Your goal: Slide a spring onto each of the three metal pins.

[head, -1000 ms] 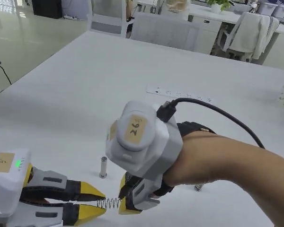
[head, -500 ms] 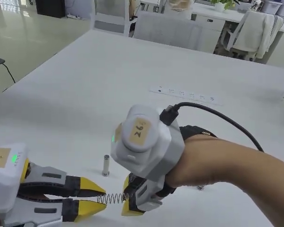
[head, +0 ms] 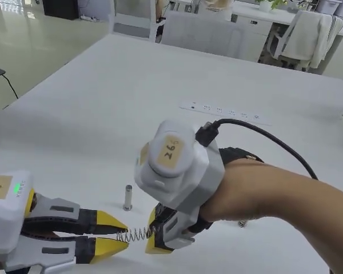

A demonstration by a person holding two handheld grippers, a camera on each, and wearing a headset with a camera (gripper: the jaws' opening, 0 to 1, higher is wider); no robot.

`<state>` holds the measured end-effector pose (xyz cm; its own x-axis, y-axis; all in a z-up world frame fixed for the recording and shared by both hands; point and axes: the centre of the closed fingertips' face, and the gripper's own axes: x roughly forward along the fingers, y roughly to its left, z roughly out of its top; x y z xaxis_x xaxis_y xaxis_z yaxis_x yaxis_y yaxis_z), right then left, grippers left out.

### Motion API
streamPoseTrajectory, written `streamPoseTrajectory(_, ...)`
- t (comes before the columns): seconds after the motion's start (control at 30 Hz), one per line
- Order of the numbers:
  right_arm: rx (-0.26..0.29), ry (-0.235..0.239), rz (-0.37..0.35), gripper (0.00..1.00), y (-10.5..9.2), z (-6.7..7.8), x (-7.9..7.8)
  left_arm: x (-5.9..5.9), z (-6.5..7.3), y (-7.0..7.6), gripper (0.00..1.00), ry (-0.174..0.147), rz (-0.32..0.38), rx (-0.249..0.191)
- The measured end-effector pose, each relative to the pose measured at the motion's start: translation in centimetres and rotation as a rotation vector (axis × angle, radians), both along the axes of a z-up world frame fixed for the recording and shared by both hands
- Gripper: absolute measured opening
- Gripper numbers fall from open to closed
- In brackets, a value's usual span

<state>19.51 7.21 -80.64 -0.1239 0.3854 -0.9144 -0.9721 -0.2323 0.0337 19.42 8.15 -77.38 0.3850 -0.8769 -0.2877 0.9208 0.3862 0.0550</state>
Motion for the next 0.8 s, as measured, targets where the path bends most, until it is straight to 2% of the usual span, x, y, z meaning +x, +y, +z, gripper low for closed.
streamPoseTrajectory(0.23,0.019,-0.013,0.006,0.09,0.6,1.0,0.0,0.0,-0.7,-0.1,0.02,0.01,-0.004,0.015)
streamPoseTrajectory(0.57,0.043,-0.011,0.019,0.09,1.8,2.3,-0.5,0.1,-0.8,-0.2,0.02,0.015,-0.008,0.011)
streamPoseTrajectory(0.8,0.042,-0.013,0.029,0.09,2.1,2.5,-0.6,0.1,-0.8,-0.3,0.02,0.02,-0.013,0.009)
